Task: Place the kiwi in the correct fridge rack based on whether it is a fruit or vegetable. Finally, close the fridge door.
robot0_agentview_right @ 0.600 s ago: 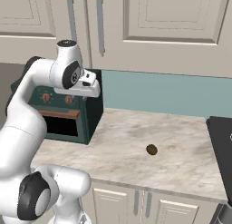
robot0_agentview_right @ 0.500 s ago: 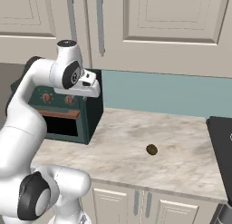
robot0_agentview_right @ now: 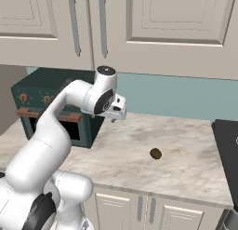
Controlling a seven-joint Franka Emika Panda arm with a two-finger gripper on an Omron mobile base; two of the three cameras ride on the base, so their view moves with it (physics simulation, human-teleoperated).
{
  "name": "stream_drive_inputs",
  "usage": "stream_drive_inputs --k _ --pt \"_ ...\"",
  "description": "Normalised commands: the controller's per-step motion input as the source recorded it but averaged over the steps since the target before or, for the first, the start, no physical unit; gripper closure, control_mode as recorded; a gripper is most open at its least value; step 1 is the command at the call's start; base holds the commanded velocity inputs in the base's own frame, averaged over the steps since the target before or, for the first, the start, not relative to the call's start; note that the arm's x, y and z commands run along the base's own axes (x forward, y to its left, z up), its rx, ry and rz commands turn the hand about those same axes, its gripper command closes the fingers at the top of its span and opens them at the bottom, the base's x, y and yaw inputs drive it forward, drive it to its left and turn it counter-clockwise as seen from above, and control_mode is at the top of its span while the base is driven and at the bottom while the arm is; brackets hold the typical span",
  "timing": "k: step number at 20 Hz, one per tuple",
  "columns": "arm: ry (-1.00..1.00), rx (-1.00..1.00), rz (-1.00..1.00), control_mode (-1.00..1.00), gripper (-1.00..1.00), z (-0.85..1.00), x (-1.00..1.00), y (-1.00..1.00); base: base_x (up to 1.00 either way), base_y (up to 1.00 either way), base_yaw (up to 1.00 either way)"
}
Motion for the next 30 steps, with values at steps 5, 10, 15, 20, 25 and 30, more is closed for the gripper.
stream_drive_inputs --k 5,10,15,20,25,30 --pt "0.02 -0.02 0.0 -1.0 -1.0 -0.94 -0.04 -0.88 0.0 0.0 0.0" --pt "0.1 0.03 -0.01 -1.0 -1.0 -0.47 -0.01 -1.0 0.0 0.0 0.0" --pt "0.08 0.0 -0.01 -1.0 -1.0 -0.08 0.0 -0.88 0.0 0.0 0.0" --pt "0.02 0.0 0.0 -1.0 -1.0 -0.08 0.04 -0.54 0.0 0.0 0.0" --pt "0.0 -0.03 0.01 -1.0 -1.0 -0.3 0.11 -0.2 0.0 0.0 0.0" --pt "0.0 -0.02 0.07 -1.0 -1.0 -0.31 0.29 0.0 0.0 0.0 0.0"
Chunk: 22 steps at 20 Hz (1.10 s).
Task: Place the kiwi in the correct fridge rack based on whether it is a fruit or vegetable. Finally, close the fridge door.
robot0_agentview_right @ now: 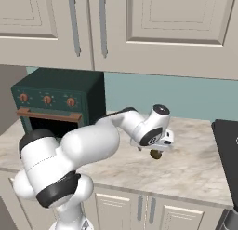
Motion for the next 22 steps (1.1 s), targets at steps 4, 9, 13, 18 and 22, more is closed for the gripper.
stream_drive_inputs --k 4,9,13,18,22 --pt "0.0 0.0 0.05 -1.0 -1.0 -0.24 0.29 -0.01 0.0 0.0 0.0" --pt "0.0 0.0 0.03 -1.0 -1.0 -0.22 0.12 -0.16 0.0 0.0 0.0" --pt "0.0 0.0 0.01 -1.0 -1.0 0.0 0.02 -0.27 0.0 0.0 0.0" --pt "0.0 0.0 0.01 -1.0 -1.0 -0.06 0.2 -0.04 0.0 0.0 0.0" --pt "0.0 -0.02 0.01 -1.0 -1.0 -0.24 0.27 0.0 0.0 0.0 0.0"
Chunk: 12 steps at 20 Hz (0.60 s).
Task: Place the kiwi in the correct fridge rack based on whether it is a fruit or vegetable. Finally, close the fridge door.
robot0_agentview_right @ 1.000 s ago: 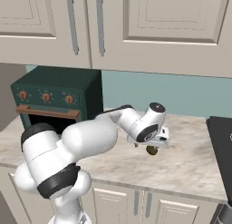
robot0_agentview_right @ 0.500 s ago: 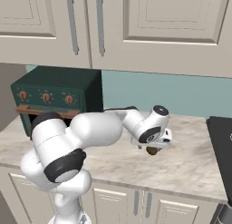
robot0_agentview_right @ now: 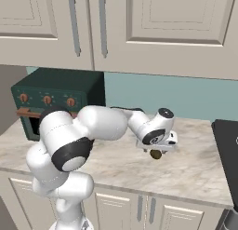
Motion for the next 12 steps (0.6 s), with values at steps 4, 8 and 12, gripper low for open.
stream_drive_inputs --k 4,8,12 --pt "0.0 -0.03 0.01 -1.0 -1.0 -0.3 0.21 -0.07 0.0 0.0 0.0" --pt "0.0 -0.04 0.0 -1.0 -1.0 -0.21 0.19 -0.02 0.0 0.0 0.0" --pt "0.0 -0.02 0.0 -1.0 -1.0 -0.21 0.08 -0.07 0.0 0.0 0.0"
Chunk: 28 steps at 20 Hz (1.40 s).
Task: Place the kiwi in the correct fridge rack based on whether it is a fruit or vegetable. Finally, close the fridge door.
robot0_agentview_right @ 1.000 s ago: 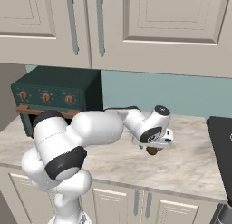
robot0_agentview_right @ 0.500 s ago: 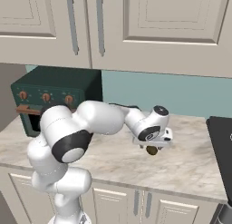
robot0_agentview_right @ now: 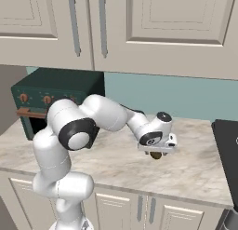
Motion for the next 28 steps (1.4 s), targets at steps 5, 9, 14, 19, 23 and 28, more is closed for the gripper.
stream_drive_inputs --k 5,9,14,19,23,28 --pt "0.0 -0.04 0.0 -1.0 -1.0 -0.34 0.0 0.0 0.0 0.0 0.0" --pt "-0.01 -0.04 0.01 -1.0 1.0 -0.32 0.0 0.1 0.0 0.0 0.0" --pt "-0.09 0.0 0.0 -1.0 1.0 0.23 -0.27 0.15 0.0 0.0 0.0" --pt "-0.16 -0.02 0.02 -1.0 1.0 1.0 -0.46 0.77 0.0 0.0 0.0" --pt "-0.06 -0.06 0.0 -1.0 1.0 0.97 -0.37 1.0 0.0 0.0 0.0" --pt "0.0 -0.12 -0.04 -1.0 1.0 0.65 -0.41 1.0 0.0 0.0 0.0"
